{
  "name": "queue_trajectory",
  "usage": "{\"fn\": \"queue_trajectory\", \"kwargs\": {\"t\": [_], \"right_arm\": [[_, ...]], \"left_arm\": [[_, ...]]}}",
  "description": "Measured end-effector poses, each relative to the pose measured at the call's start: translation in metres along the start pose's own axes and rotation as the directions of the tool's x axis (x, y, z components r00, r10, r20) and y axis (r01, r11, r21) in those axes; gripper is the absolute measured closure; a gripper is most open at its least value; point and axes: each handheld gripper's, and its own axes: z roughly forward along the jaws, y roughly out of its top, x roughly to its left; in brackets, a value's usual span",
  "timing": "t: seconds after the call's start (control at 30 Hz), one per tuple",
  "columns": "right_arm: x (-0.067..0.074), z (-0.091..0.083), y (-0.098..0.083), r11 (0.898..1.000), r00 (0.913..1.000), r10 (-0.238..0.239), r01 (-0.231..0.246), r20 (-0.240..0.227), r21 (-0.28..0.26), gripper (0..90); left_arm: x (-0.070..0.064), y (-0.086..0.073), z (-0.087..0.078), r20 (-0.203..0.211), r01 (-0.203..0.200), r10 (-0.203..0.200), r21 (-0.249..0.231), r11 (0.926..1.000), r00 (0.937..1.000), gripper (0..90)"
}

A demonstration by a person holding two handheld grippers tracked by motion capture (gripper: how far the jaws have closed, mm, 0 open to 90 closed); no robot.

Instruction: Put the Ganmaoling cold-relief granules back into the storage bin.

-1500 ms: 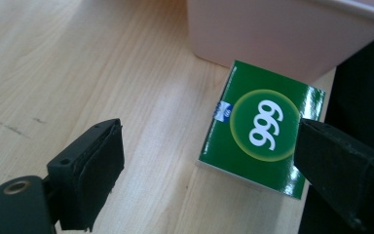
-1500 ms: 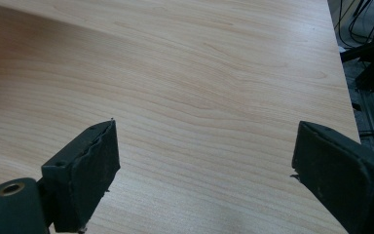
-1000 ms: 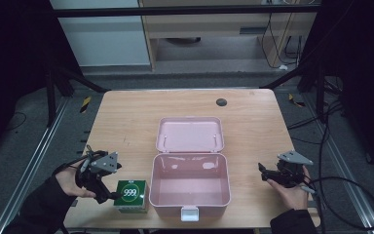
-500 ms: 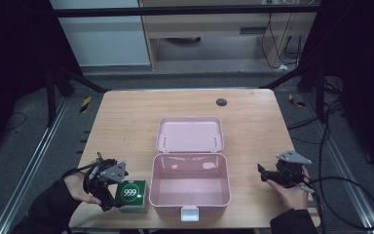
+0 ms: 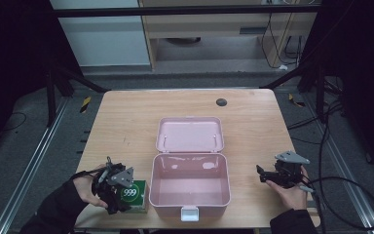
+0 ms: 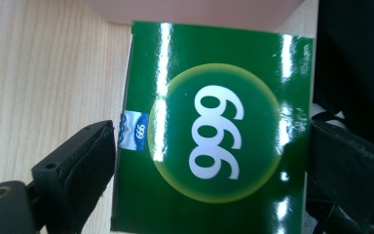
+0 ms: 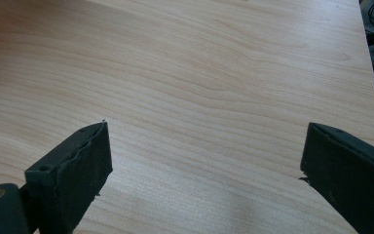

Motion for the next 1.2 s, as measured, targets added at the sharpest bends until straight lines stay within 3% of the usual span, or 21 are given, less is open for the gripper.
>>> {"fn": "queue_trajectory", "kwargs": {"t": [0.1,0.13,0.5,0.97,1.2], "right_arm": [[0.000,0.000,0.000,1.000,1.0000,0.002,-0.002,-0.005,0.005,4.8],[0.001,0.001,0.000,1.000,1.0000,-0.003,0.003,-0.005,0.005,4.9],[0.001,0.001,0.000,1.000,0.9999,-0.006,0.006,-0.008,0.014,4.9],[0.002,0.003,-0.001,1.000,0.9998,-0.012,0.012,-0.019,0.026,5.3],[0.001,0.003,-0.001,1.000,0.9997,-0.014,0.015,-0.019,0.027,5.4]], "left_arm": [[0.000,-0.002,0.005,-0.006,0.026,-0.026,-0.012,0.9996,0.9997,5.4],[-0.001,-0.003,0.008,-0.009,0.054,-0.055,-0.025,0.9982,0.9985,5.8],[-0.004,-0.008,0.018,-0.017,0.099,-0.100,-0.039,0.9943,0.9949,10.4],[-0.002,-0.005,0.015,-0.024,0.086,-0.087,-0.030,0.9958,0.9959,14.8],[-0.002,0.003,0.003,-0.026,0.066,-0.066,-0.015,0.9977,0.9975,14.9]]}}
